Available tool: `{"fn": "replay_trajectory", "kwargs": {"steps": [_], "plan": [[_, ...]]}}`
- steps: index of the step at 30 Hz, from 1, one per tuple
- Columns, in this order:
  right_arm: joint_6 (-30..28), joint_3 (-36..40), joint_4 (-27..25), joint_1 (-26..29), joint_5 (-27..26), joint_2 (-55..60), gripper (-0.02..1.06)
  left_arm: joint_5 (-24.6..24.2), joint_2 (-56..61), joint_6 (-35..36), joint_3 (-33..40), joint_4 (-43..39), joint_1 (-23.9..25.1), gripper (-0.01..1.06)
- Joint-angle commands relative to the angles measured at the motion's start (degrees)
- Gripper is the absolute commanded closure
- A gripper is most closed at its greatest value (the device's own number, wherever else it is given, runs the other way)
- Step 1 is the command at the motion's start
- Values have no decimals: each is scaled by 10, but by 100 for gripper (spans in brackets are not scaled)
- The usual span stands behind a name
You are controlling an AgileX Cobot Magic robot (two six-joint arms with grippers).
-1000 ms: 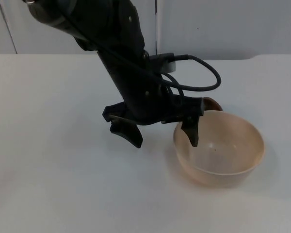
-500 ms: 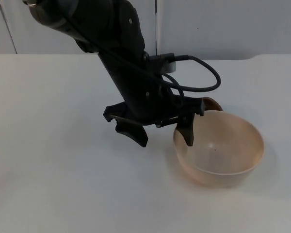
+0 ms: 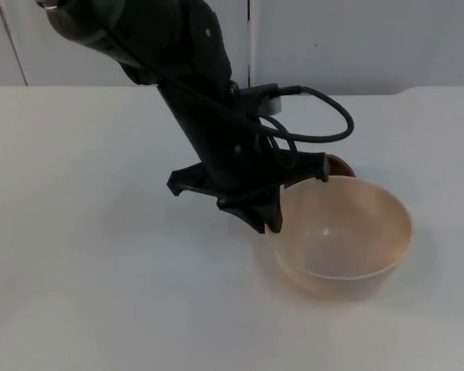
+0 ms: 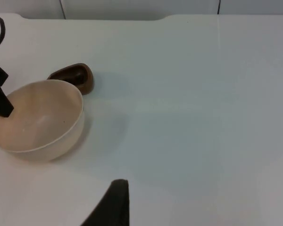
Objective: Pick up the bowl with the left hand and pour the coffee beans from the cup into the bowl with the right hand.
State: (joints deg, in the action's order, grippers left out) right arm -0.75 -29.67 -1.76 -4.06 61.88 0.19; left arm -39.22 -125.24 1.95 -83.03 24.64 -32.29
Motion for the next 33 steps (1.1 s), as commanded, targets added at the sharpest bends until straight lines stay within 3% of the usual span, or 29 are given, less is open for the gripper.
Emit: {"fn": "replay_trajectory", "kwargs": {"steps": [1,2,10,21,33], "plan": [[-4,2,3,4,0,-2,-1,6,0,0,-2,13,0,100],[-4,2,3,4,0,-2,-1,6,0,0,-2,18,0,105],[-4,2,4,4,0,-2,-1,-8,3,0,-2,25,0,105],[-4,2,4,4,0,-2,-1,-35,65,0,-2,-43,8,105],[-4,2,4,4,0,-2,-1,-84,138,0,28,-65,82,105]]}}
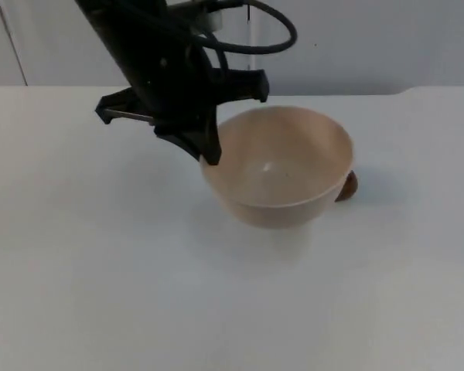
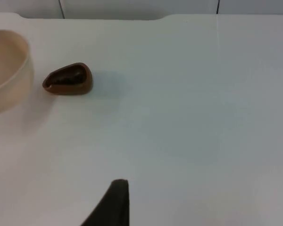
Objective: Pick up the bowl with the left hand and pour the coffee beans from the cup into the bowl with the right hand.
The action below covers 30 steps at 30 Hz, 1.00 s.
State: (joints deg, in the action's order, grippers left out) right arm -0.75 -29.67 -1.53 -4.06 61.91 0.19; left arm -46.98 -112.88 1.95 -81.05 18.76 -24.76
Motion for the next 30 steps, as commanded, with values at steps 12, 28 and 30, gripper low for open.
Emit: {"fn": "replay_trajectory", "kwargs": {"steps": [12,28,30], "plan": [[-4,2,1,4,-1,-2,-1,37,88,-2,125,-34,49,105],[-4,2,-3,4,-1,-2,-1,36,129,-2,174,-57,68,105],[-1,2,-4,4,-1,-2,-1,32,129,-2,174,-57,68,105]]}}
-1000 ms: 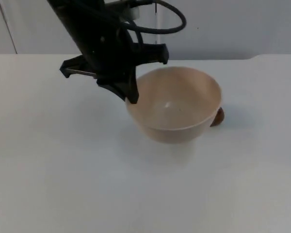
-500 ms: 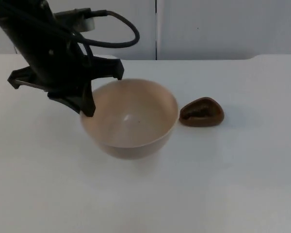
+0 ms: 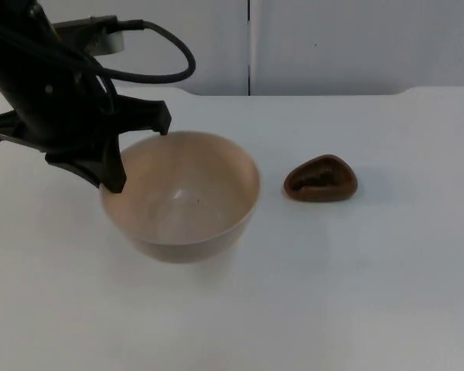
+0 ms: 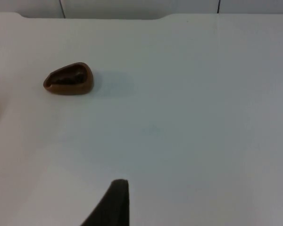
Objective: Pick up the bowl with the left hand and pour the coffee beans from the cup into the bowl with the right hand.
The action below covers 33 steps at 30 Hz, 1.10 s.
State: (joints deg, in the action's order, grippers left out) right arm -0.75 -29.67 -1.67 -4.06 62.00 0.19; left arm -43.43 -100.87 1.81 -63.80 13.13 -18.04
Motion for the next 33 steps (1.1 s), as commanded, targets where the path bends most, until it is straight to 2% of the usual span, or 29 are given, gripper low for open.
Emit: {"fn": "replay_trajectory", "kwargs": {"steps": [1,18,25,28,33], "plan": [[-1,2,-2,4,-2,-2,-1,-4,9,-1,1,-1,1,105],[-4,2,-13,4,-2,-2,-1,-13,9,-1,1,3,1,105],[-3,1,-1,4,-5,-2,-1,-9,9,-1,1,10,1,105],[-1,-7,0,4,-11,23,-1,-9,9,-1,1,10,1,105],[-1,-39,0,4,-51,99,-1,-8,9,-1,1,10,1,105]]}}
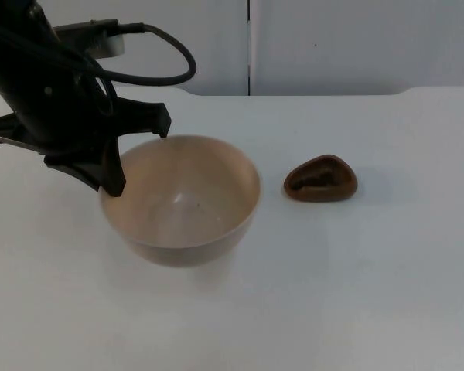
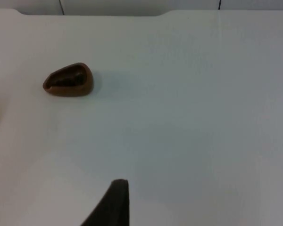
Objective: Pick up the bowl with the left hand and pour the coffee beans from the cup into the bowl with the right hand.
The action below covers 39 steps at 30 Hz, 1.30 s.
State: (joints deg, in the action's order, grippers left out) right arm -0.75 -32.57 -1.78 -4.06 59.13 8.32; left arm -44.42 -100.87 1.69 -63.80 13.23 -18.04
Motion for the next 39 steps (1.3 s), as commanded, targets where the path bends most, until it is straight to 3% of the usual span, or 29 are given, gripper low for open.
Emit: {"fn": "replay_trajectory", "kwargs": {"steps": [1,9,28,39], "plan": [[-1,-21,2,4,-35,43,-1,4,9,1,1,9,1,105],[-1,-112,-1,4,-86,213,-1,4,9,1,1,9,1,105],[8,-351,-1,4,-83,466,-1,1,9,1,1,7,1,105],[8,-457,-5,4,-43,584,0,1,9,1,1,7,1,105]]}}
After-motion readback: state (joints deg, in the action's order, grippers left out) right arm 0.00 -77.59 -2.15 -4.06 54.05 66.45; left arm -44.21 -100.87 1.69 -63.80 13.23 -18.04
